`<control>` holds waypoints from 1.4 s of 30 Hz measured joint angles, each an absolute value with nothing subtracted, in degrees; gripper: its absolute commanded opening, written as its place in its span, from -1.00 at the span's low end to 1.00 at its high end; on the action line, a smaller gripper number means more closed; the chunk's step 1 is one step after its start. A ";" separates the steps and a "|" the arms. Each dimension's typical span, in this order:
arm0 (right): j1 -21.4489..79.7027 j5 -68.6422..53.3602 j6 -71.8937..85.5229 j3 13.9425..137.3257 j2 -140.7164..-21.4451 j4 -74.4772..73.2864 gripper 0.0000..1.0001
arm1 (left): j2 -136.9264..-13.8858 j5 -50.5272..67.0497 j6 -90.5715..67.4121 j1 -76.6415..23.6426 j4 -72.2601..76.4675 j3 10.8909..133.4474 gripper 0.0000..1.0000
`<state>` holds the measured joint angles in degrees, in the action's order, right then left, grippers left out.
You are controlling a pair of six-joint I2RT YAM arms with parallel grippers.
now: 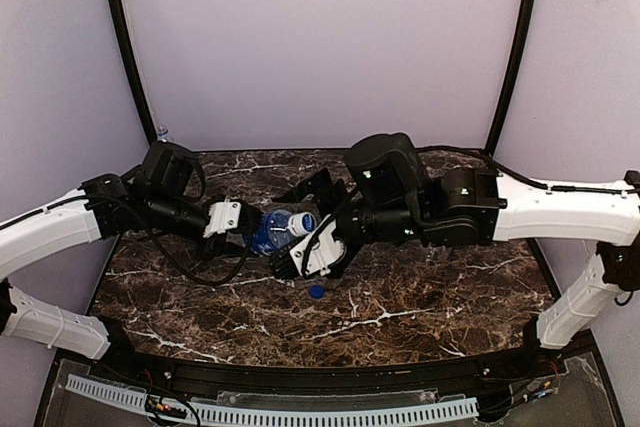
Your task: Unscrew the bottle caps
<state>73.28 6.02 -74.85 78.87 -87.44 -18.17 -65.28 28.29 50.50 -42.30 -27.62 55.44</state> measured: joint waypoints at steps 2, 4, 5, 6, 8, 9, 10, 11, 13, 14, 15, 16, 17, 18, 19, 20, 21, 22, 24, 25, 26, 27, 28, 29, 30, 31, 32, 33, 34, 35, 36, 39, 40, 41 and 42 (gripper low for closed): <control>72.90 5.10 -69.10 78.74 -85.47 -17.10 0.97 | -64.99 26.46 49.67 -42.30 -24.80 55.13 -0.42; 72.53 3.38 -62.74 78.85 -83.31 -16.12 0.97 | -64.73 23.68 48.53 -42.30 -20.75 54.39 -0.42; 72.18 2.04 -59.66 78.96 -82.32 -15.97 0.97 | -64.69 21.96 47.90 -42.30 -18.39 53.84 -0.42; 71.57 0.12 -55.40 79.18 -81.19 -15.86 0.97 | -64.66 20.34 47.35 -42.30 -16.25 53.34 -0.41; 69.73 -3.92 -46.85 80.07 -79.68 -15.86 0.97 | -64.66 17.34 46.50 -42.30 -12.75 52.29 -0.41; 68.36 -5.74 -41.78 80.99 -79.29 -15.86 0.93 | -64.69 15.66 46.09 -42.28 -11.09 51.86 -0.41; 67.13 -6.61 -37.08 82.04 -79.29 -15.92 0.86 | -64.69 13.93 45.78 -42.28 -9.43 51.48 -0.41; 65.91 -7.01 -32.47 83.40 -79.64 -16.01 0.76 | -64.69 12.45 45.58 -42.28 -8.01 51.22 -0.41; 63.57 -6.61 -21.26 87.90 -81.47 -17.02 0.62 | -64.69 9.93 45.39 -42.28 -5.63 51.05 -0.40; 62.61 -5.85 -15.55 90.63 -82.91 -17.41 0.57 | -64.69 8.93 45.36 -42.28 -4.45 50.98 -0.40; 62.06 -5.26 -11.77 92.36 -83.99 -17.45 0.53 | -64.69 8.14 45.36 -42.28 -3.46 50.94 -0.40; 61.76 -4.51 -7.35 93.84 -84.99 -17.72 0.50 | -64.69 7.38 45.36 -42.28 -2.52 50.85 -0.40; 61.73 -3.88 -3.66 94.67 -85.73 -18.11 0.49 | -64.69 6.59 45.36 -42.28 -1.67 50.76 -0.40; 61.78 -3.29 -0.43 95.07 -86.32 -18.70 0.47 | -64.69 6.24 45.36 -42.28 -1.04 50.68 -0.40; 61.82 -2.83 2.66 95.15 -86.85 -19.62 0.46 | -64.69 5.85 45.39 -42.28 -0.64 50.57 -0.40; 61.82 -2.44 4.60 95.15 -87.26 -20.49 0.43 | -64.69 5.28 45.39 -42.30 -0.27 50.46 -0.40; 61.82 -2.24 6.39 95.15 -87.68 -21.39 0.40 | -64.69 5.02 45.41 -42.28 -0.01 50.35 -0.40; 61.82 -1.83 8.19 95.13 -88.18 -22.39 0.35 | -64.69 4.69 45.45 -42.28 0.21 50.24 -0.40; 61.82 -1.45 10.81 95.15 -88.77 -24.12 0.27 | -64.69 4.12 45.63 -42.28 0.58 50.06 -0.40; 61.82 -1.32 12.08 95.13 -88.92 -24.64 0.26 | -64.69 3.90 45.69 -42.28 0.73 49.98 -0.40; 61.82 -1.21 12.86 95.13 -88.95 -24.99 0.25 | -64.69 3.77 45.76 -42.28 0.89 49.87 -0.40; 61.82 -1.19 13.37 95.15 -88.95 -25.32 0.23 | -64.69 3.68 45.82 -42.28 1.06 49.71 -0.40; 61.82 -1.17 14.06 95.13 -88.95 -25.54 0.20 | -64.69 3.66 45.87 -42.30 1.17 49.63 -0.40; 61.82 -1.17 14.59 95.13 -88.97 -25.71 0.15 | -64.69 3.64 45.89 -42.30 1.21 49.58 -0.40; 61.82 -1.17 15.07 95.13 -89.01 -25.91 0.12 | -64.69 3.62 45.91 -42.28 1.28 49.56 -0.40; 61.82 -1.17 15.44 95.13 -89.10 -26.04 0.11 | -64.69 3.60 46.04 -42.30 1.41 49.54 -0.40; 61.82 -1.15 15.92 95.13 -89.27 -26.26 0.10 | -64.69 3.57 46.11 -42.30 1.52 49.54 -0.40; 61.82 -1.08 16.01 95.13 -89.36 -26.30 0.06 | -64.69 3.60 46.17 -42.30 1.63 49.52 -0.40; 61.82 -0.78 16.21 95.13 -89.54 -26.41 -0.01 | -64.69 3.60 46.28 -42.30 1.69 49.52 -0.40; 61.82 -0.36 16.45 95.15 -89.78 -26.61 -0.08 | -64.69 3.60 46.30 -42.30 1.69 49.52 -0.40; 61.82 -0.12 16.73 95.13 -90.04 -26.81 -0.17 | -64.69 3.60 46.33 -42.28 1.69 49.52 -0.40; 61.80 0.14 17.12 95.13 -90.67 -27.24 -0.46 | -64.69 3.51 46.35 -42.30 1.65 49.52 -0.40; 61.80 0.05 16.80 95.15 -90.76 -27.14 -0.59 | -64.69 3.42 46.39 -42.28 1.63 49.47 -0.40; 61.80 0.01 16.95 95.13 -90.76 -27.11 -0.75 | -64.69 3.44 46.44 -42.28 1.63 49.43 -0.40; 61.80 0.03 17.12 95.13 -90.78 -27.22 -0.91 | -64.69 3.42 46.50 -42.28 1.63 49.41 -0.40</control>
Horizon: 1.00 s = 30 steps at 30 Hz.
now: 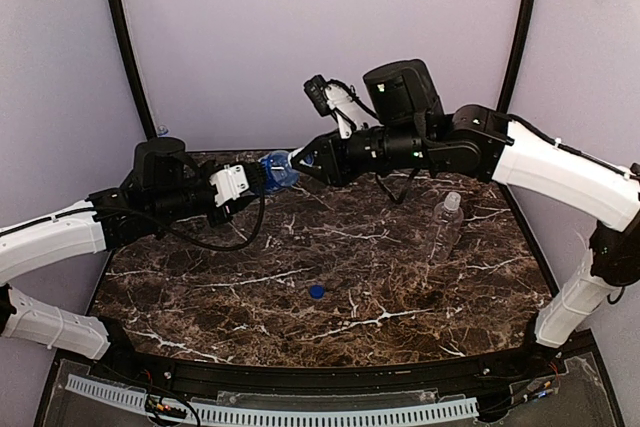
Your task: Unscrew the bottle caps
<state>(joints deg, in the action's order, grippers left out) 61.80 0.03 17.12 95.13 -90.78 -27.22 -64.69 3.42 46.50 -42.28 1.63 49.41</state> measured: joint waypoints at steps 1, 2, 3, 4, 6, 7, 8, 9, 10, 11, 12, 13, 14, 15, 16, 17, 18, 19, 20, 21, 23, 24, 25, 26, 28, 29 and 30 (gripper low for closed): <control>61.78 0.01 17.19 95.15 -90.76 -27.16 -1.00 | -64.69 3.42 46.50 -42.28 1.65 49.39 -0.40; 61.71 -0.10 16.78 95.13 -90.76 -27.14 -1.00 | -64.69 3.42 46.50 -42.28 1.67 49.39 -0.40; 61.69 -0.19 16.51 95.15 -90.76 -27.14 -1.00 | -64.69 3.42 46.52 -42.28 1.63 49.36 -0.40; 61.69 -0.36 16.08 95.13 -90.76 -27.16 -1.00 | -64.69 3.46 46.54 -42.28 1.65 49.34 -0.41; 61.69 -1.52 14.09 95.13 -90.76 -27.11 -1.00 | -64.69 3.64 46.61 -42.28 1.63 49.34 -0.42; 61.69 -2.33 12.19 94.98 -90.74 -27.09 -1.00 | -64.69 4.03 46.74 -42.24 1.43 49.34 -0.42; 61.67 -3.36 9.63 94.59 -90.56 -27.11 -1.00 | -64.66 4.51 46.92 -42.22 0.97 49.34 -0.43; 61.65 -4.05 6.87 94.13 -90.39 -27.20 -1.00 | -64.64 5.41 47.18 -42.22 0.10 49.34 -0.43; 61.91 -4.75 2.90 93.19 -89.97 -27.31 -1.00 | -64.58 6.59 47.35 -42.17 -1.26 49.34 -0.44; 62.39 -5.17 -1.58 91.92 -89.41 -27.53 -1.00 | -64.47 7.99 47.64 -42.15 -2.83 49.36 -0.45; 63.02 -5.30 -5.76 90.83 -88.92 -27.73 -1.00 | -64.36 9.58 47.83 -42.11 -4.71 49.36 -0.46; 63.83 -5.34 -10.50 89.47 -88.31 -27.97 -1.00 | -64.25 11.46 48.25 -42.11 -6.72 49.36 -0.46; 64.84 -5.15 -15.46 88.01 -87.66 -28.25 -1.00 | -64.16 13.34 48.64 -42.11 -9.04 49.41 -0.46; 66.04 -4.73 -21.12 86.50 -87.00 -28.49 -1.00 | -64.14 15.20 49.04 -42.13 -11.40 49.45 -0.46; 67.05 -4.23 -25.39 85.38 -86.61 -28.58 -1.00 | -64.10 17.26 49.45 -42.17 -13.85 49.45 -0.46; 68.34 -3.44 -30.70 84.20 -86.19 -28.69 -1.00 | -64.10 18.72 49.98 -42.24 -16.21 49.47 -0.46; 69.47 -2.61 -35.18 83.44 -86.06 -28.82 -1.00 | -64.10 20.86 50.52 -42.28 -18.57 49.47 -0.46; 70.61 -1.48 -39.77 82.81 -86.02 -28.95 -1.00 | -64.10 22.31 50.85 -42.30 -20.62 49.50 -0.46; 71.64 -0.12 -44.03 82.32 -86.04 -28.97 -1.00 | -64.12 23.49 51.16 -42.30 -22.33 49.54 -0.46; 72.44 1.13 -47.77 81.95 -86.04 -28.84 -1.00 | -64.12 24.47 51.59 -42.30 -23.70 49.60 -0.46; 74.24 4.64 -56.69 80.73 -86.02 -27.64 -1.00 | -64.14 25.69 52.27 -42.28 -26.06 49.84 -0.46; 74.85 6.17 -60.60 79.88 -85.93 -26.61 -1.00 | -64.14 26.09 52.49 -42.28 -27.16 49.91 -0.46; 75.55 7.57 -64.69 78.61 -85.73 -25.30 -1.00 | -64.16 26.17 52.80 -42.24 -28.14 49.91 -0.46; 76.05 8.71 -68.55 77.28 -85.54 -23.77 -1.00 | -64.18 26.17 53.06 -42.22 -29.06 49.91 -0.46; 76.69 10.50 -75.72 74.87 -85.12 -20.67 -1.00 | -64.34 26.06 53.17 -42.19 -30.37 49.91 -0.46; 76.95 11.38 -79.37 73.71 -84.86 -18.96 -1.00 | -64.40 26.02 53.19 -42.11 -30.65 49.91 -0.46; 77.19 12.19 -83.48 72.36 -84.51 -16.97 -1.00 | -64.42 25.98 53.19 -42.00 -30.87 49.91 -0.46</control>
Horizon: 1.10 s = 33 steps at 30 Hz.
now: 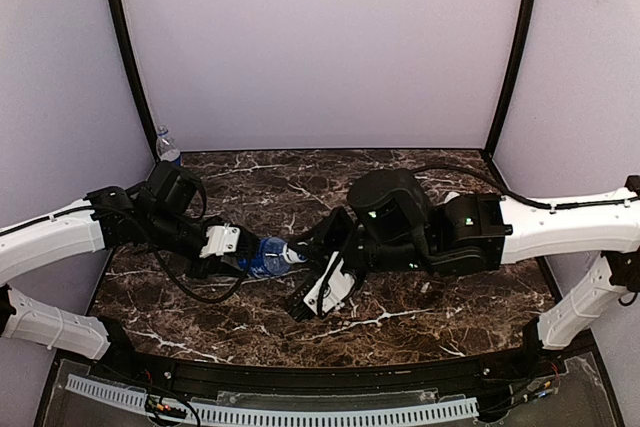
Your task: Unscrew the bottle caps
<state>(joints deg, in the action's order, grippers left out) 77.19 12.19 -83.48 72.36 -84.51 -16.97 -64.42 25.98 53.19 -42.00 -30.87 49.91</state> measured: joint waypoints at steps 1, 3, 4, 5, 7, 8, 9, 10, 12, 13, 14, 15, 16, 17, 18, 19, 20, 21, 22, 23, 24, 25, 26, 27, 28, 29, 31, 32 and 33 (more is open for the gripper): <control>77.30 12.75 -86.70 71.42 -84.23 -15.51 -1.00 | -64.42 25.96 53.19 -41.95 -31.03 49.91 -0.46; 77.54 13.39 -92.27 69.78 -83.64 -12.84 -1.00 | -64.42 26.00 53.17 -41.87 -31.09 49.91 -0.47; 77.56 13.52 -94.13 69.32 -83.48 -12.10 -1.00 | -64.42 26.00 53.17 -41.85 -31.09 49.91 -0.47; 77.58 13.63 -95.88 68.86 -83.33 -11.35 -1.00 | -64.42 26.00 53.17 -41.82 -31.07 49.91 -0.47; 77.58 13.82 -98.08 68.53 -83.33 -10.46 -1.00 | -64.42 25.98 53.17 -41.71 -31.07 49.91 -0.47; 77.58 13.89 -98.78 68.40 -83.33 -10.15 -1.00 | -64.40 25.98 53.17 -41.67 -31.05 49.91 -0.47; 77.58 13.98 -99.35 68.25 -83.29 -9.82 -1.00 | -64.40 25.96 53.17 -41.63 -31.03 49.91 -0.47; 77.58 13.98 -99.81 68.07 -83.24 -9.41 -1.00 | -64.40 25.96 53.17 -41.60 -31.03 49.91 -0.47; 77.58 13.98 -100.49 67.42 -82.96 -8.51 -1.00 | -64.40 25.96 53.17 -41.56 -30.96 49.91 -0.48; 77.58 13.93 -100.51 67.00 -82.70 -7.94 -1.00 | -64.40 26.00 53.17 -41.56 -30.92 49.91 -0.48; 77.58 13.85 -100.51 66.65 -82.43 -7.44 -1.00 | -64.38 26.09 53.17 -41.56 -30.83 49.91 -0.48; 77.58 13.65 -100.29 66.13 -81.93 -6.85 -1.00 | -64.31 26.22 53.19 -41.58 -30.48 49.91 -0.48; 77.58 13.47 -99.90 65.80 -81.34 -6.44 -1.00 | -64.25 26.30 53.15 -41.63 -30.17 49.91 -0.49; 77.58 13.26 -99.31 65.28 -80.49 -6.22 -1.00 | -64.05 26.55 53.21 -41.63 -29.91 49.91 -0.49; 77.56 13.19 -98.76 64.66 -79.31 -5.98 -1.00 | -63.83 26.85 53.23 -41.65 -29.65 49.91 -0.49; 77.45 13.32 -98.21 64.03 -77.97 -5.52 -1.00 | -63.59 27.05 53.56 -41.80 -29.61 49.91 -0.49; 77.28 13.43 -97.67 63.61 -76.73 -4.78 -1.00 | -63.42 27.29 53.76 -42.02 -29.76 49.91 -0.49; 77.19 13.67 -97.01 63.33 -75.50 -4.05 -1.00 | -63.35 27.44 53.95 -42.13 -29.76 49.91 -0.49; 77.17 13.87 -96.33 63.18 -74.43 -3.40 -1.00 | -63.33 27.59 54.06 -42.26 -29.76 49.91 -0.50; 77.08 14.02 -95.37 63.11 -73.60 -2.79 -1.00 | -63.33 27.68 54.17 -42.30 -29.76 49.91 -0.50; 76.90 14.15 -94.06 63.11 -72.90 -2.31 -1.00 | -63.33 27.66 54.26 -42.30 -29.74 49.91 -0.50; 76.79 14.26 -92.03 63.22 -72.38 -2.11 -1.00 | -63.33 27.64 54.17 -42.30 -29.61 49.89 -0.51; 76.62 14.35 -89.62 63.64 -72.29 -2.44 -0.96 | -63.29 27.55 53.89 -42.30 -29.28 49.87 -0.51; 76.29 14.39 -86.28 64.60 -72.55 -3.64 -0.91 | -63.24 27.18 53.10 -42.30 -28.49 49.74 -0.51; 75.94 14.37 -82.46 65.87 -73.10 -5.04 -0.88 | -63.05 26.48 52.16 -42.30 -27.09 49.45 -0.51; 75.18 14.17 -77.54 67.92 -73.97 -7.60 -0.87 | -62.70 25.26 50.41 -42.30 -25.08 48.90 -0.51; 73.08 13.13 -67.77 71.72 -75.72 -12.29 -0.89 | -61.73 22.52 46.72 -42.28 -20.62 47.62 -0.53; 71.44 11.68 -61.76 74.06 -76.82 -15.57 -0.93 | -61.34 21.30 44.95 -42.19 -18.83 47.20 -0.54; 69.69 10.11 -55.90 76.07 -77.89 -18.76 -0.98 | -60.93 19.97 42.54 -41.89 -16.75 46.83 -0.54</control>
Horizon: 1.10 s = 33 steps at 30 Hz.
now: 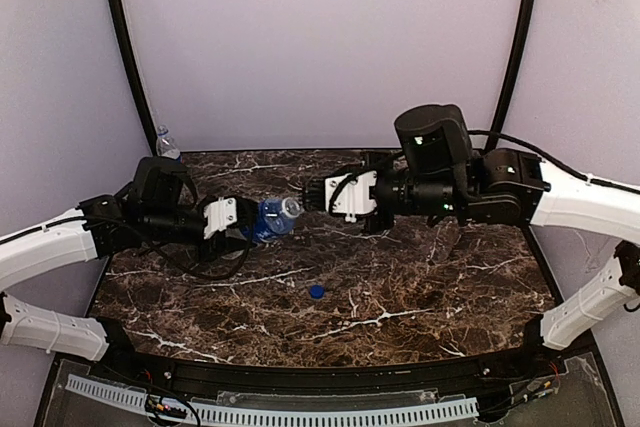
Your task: Unscrew the bottle caps
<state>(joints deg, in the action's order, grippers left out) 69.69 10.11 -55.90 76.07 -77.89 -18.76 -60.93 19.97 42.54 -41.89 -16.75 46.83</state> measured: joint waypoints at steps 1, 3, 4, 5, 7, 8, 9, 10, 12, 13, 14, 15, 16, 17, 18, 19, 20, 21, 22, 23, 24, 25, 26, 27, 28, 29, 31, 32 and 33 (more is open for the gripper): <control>68.42 8.99 -51.27 77.36 -78.78 -21.23 -1.00 | -60.45 18.57 40.01 -41.52 -14.72 46.57 -0.55; 66.17 5.96 -42.41 78.89 -80.90 -26.09 -1.00 | -59.22 16.40 34.52 -40.18 -10.66 46.39 -0.55; 65.47 4.54 -38.65 78.98 -82.11 -28.42 -1.00 | -58.39 15.73 31.24 -39.09 -8.08 46.26 -0.55; 65.12 3.03 -34.76 78.78 -83.68 -30.98 -1.00 | -57.60 15.44 28.40 -38.26 -6.04 46.19 -0.55; 65.12 0.69 -29.23 77.52 -86.89 -34.44 -1.00 | -55.99 15.25 23.03 -36.40 -2.59 45.95 -0.55; 65.14 -0.62 -25.91 76.25 -89.54 -36.60 -1.00 | -55.07 15.29 19.88 -35.20 -0.67 45.82 -0.54; 65.14 -0.86 -25.06 75.90 -90.37 -37.19 -1.00 | -54.46 15.40 17.67 -34.48 0.71 45.63 -0.55; 65.21 -1.32 -23.05 75.50 -92.62 -38.87 -1.00 | -53.76 15.55 15.49 -33.71 2.07 45.28 -0.55; 65.23 -1.50 -19.94 76.01 -97.84 -41.76 -1.00 | -52.62 16.25 12.73 -32.75 3.77 44.16 -0.55; 65.21 -1.41 -18.41 77.03 -101.16 -43.62 -1.00 | -52.16 16.69 11.79 -32.62 4.34 43.51 -0.54; 65.21 -1.30 -17.30 78.19 -103.96 -45.21 -1.00 | -51.81 17.06 11.11 -32.60 4.54 42.92 -0.55; 65.17 -1.08 -16.27 79.90 -107.09 -47.13 -1.00 | -51.51 17.39 10.55 -32.49 4.58 42.33 -0.55; 65.08 -0.99 -15.31 81.49 -110.15 -48.49 -1.00 | -51.22 17.67 9.98 -32.38 4.60 41.71 -0.55; 65.04 -0.84 -14.57 82.59 -112.53 -49.23 -1.00 | -51.03 17.89 9.67 -32.36 4.60 41.28 -0.55; 64.97 -0.82 -14.02 83.24 -114.39 -49.89 -1.00 | -50.78 18.00 9.37 -32.32 4.62 40.82 -0.54; 64.84 -0.75 -13.45 83.57 -115.74 -50.46 -1.00 | -50.48 18.06 9.17 -32.16 4.67 40.36 -0.54; 64.69 -0.49 -12.93 83.70 -116.64 -51.05 -1.00 | -50.24 18.15 9.02 -32.01 4.67 40.05 -0.55; 64.51 -0.19 -12.51 84.16 -117.05 -51.48 -1.00 | -49.98 18.20 8.91 -31.97 4.69 39.75 -0.54; 64.29 -0.05 -12.03 84.71 -117.10 -51.86 -1.00 | -49.76 18.24 8.88 -31.92 4.71 39.57 -0.54; 64.01 0.27 -11.62 85.23 -117.12 -52.05 -1.00 | -49.60 18.31 8.84 -31.79 4.75 39.44 -0.54; 63.61 0.51 -11.38 85.73 -117.14 -52.29 -1.00 | -49.52 18.44 8.86 -31.70 4.82 39.35 -0.53; 63.20 0.99 -11.20 86.17 -117.19 -52.42 -1.00 | -49.41 18.59 8.84 -31.70 5.06 39.22 -0.53; 62.74 1.37 -11.03 86.61 -117.36 -52.53 -1.00 | -49.36 18.68 8.86 -31.70 5.23 39.13 -0.53; 62.35 1.69 -10.98 87.02 -117.69 -52.58 -1.00 | -49.36 18.81 8.86 -31.70 5.54 39.03 -0.53; 62.06 2.17 -10.98 87.39 -118.15 -52.69 -1.00 | -49.36 18.90 8.88 -31.70 5.72 38.94 -0.53; 61.76 2.63 -10.98 87.81 -118.80 -52.82 -1.00 | -49.36 18.96 8.91 -31.70 5.80 38.89 -0.53; 61.39 3.33 -10.96 88.95 -120.31 -53.60 -1.00 | -49.36 19.05 9.02 -31.70 5.96 38.83 -0.53; 61.34 3.79 -10.92 89.62 -120.64 -53.93 -1.00 | -49.34 19.05 9.17 -31.70 5.98 38.83 -0.53; 61.32 4.08 -10.87 90.17 -121.01 -54.30 -1.00 | -49.32 19.07 9.26 -31.70 6.00 38.83 -0.53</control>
